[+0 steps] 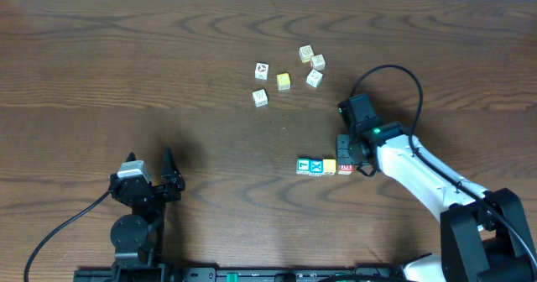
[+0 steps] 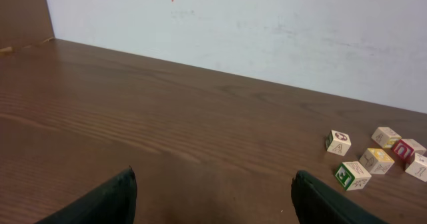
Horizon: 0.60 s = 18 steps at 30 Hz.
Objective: Lift 4 blocks
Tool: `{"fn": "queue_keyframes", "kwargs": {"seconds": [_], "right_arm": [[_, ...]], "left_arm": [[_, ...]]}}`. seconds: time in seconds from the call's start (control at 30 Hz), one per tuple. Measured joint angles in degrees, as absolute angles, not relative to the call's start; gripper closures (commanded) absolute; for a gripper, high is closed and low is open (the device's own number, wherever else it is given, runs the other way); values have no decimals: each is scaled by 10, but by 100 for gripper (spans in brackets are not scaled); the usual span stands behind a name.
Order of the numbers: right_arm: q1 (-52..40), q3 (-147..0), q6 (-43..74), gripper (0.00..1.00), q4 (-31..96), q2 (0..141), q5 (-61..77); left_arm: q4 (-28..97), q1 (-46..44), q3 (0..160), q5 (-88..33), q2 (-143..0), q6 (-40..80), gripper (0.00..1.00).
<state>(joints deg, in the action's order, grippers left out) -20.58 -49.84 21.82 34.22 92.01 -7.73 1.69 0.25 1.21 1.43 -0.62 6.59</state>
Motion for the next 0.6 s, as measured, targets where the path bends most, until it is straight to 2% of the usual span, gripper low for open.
{"fn": "queue_keyframes", "kwargs": {"seconds": [0.2,0.6], "right_arm": [[-178,-499,236,99,378,920,-88],[-182,-499,241,99,396,920,-44]], "left_arm": [[17,3,12,14,-6,66,25],[17,3,12,14,-6,66,25]]}}
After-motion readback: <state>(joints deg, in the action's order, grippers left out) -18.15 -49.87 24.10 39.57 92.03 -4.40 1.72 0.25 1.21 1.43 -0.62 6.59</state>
